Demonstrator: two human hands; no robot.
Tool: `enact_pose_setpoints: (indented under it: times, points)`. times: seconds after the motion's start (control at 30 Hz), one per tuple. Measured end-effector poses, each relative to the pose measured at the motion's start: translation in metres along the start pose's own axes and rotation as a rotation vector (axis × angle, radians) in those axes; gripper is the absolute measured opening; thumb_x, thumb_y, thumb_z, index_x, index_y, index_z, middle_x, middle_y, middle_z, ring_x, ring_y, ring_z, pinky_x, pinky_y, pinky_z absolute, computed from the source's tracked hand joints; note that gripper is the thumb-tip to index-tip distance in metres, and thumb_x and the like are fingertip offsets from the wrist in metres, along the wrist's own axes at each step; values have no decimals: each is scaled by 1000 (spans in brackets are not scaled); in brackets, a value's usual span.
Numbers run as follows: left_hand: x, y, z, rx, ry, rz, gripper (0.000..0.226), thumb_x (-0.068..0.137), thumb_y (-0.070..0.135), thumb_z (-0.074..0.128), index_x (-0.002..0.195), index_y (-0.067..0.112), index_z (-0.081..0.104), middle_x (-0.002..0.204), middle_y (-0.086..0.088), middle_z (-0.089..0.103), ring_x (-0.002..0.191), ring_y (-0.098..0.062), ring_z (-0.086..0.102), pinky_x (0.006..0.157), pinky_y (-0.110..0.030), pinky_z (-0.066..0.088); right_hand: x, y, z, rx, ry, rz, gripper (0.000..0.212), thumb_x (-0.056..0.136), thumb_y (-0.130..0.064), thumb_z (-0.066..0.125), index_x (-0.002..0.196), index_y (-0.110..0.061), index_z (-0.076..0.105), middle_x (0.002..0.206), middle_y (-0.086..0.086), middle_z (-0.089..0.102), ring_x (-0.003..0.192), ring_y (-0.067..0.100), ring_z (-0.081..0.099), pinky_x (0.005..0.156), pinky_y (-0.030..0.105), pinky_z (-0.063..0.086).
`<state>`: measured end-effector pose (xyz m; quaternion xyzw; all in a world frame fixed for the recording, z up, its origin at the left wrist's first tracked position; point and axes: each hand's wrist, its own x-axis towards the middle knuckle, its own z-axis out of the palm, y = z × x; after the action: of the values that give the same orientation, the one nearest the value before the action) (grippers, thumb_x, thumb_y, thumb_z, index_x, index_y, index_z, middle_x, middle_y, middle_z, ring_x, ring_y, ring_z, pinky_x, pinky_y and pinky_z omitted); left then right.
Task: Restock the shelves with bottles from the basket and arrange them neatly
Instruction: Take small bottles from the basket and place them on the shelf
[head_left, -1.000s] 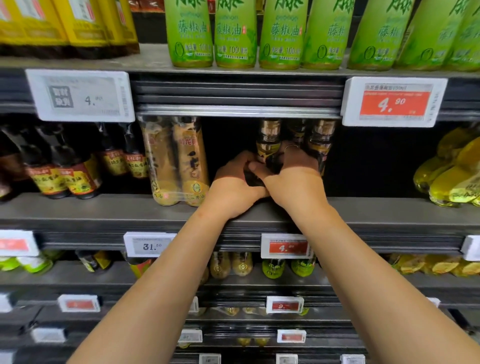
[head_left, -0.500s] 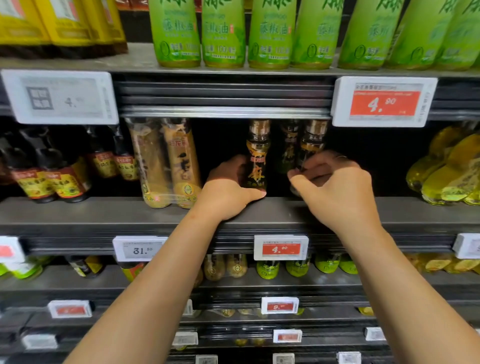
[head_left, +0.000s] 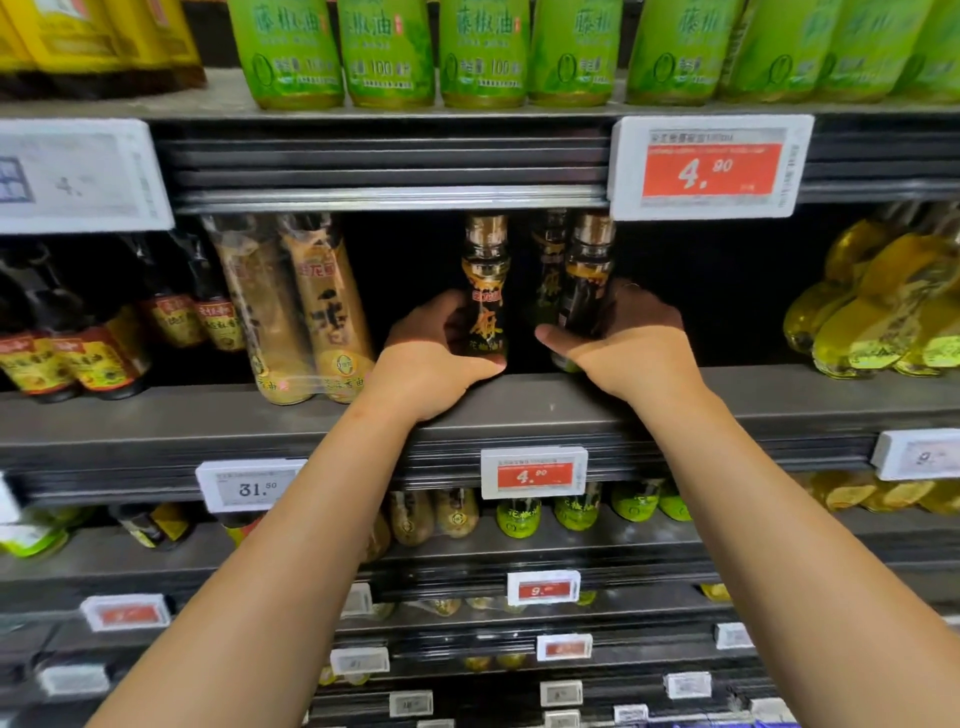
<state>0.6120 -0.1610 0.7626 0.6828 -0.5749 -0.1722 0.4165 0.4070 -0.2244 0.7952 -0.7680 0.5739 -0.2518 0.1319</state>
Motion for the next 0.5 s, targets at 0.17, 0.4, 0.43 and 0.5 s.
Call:
enact_pose_setpoints:
  times: [0.17, 0.4, 0.43, 0.5]
  points:
    - [1, -1, 0, -11, -9, -14, 77, 70, 36, 91, 137, 33, 54, 115, 20, 60, 83, 19, 47, 68, -3, 34, 3, 6, -4, 304, -195, -36, 47, 68, -52, 88, 108, -31, 72, 107, -11, 76, 104, 14, 70, 96, 33, 53]
    - [1, 1, 0, -6, -32, -22, 74, 71, 33, 91, 136, 31, 54, 95, 31, 53, 71, 31, 47, 57, 5, 36, 7, 5, -5, 262, -178, -39, 59, 63, -59, 88, 113, -35, 66, 110, -13, 73, 104, 14, 69, 91, 26, 50]
    - [0, 2, 0, 11, -31, -19, 73, 71, 34, 91, 135, 31, 54, 94, 32, 52, 71, 32, 48, 56, 6, 35, 5, 2, -3, 185, -138, -30, 63, 64, -66, 84, 117, -36, 64, 116, -10, 72, 110, 17, 67, 89, 23, 45]
    - [-1, 4, 0, 44, -25, -16, 73, 72, 37, 90, 135, 32, 53, 103, 28, 55, 86, 17, 56, 65, 2, 35, 2, 0, 2, 127, -117, -32, 73, 65, -72, 79, 124, -34, 61, 127, -6, 68, 118, 21, 63, 89, 24, 43]
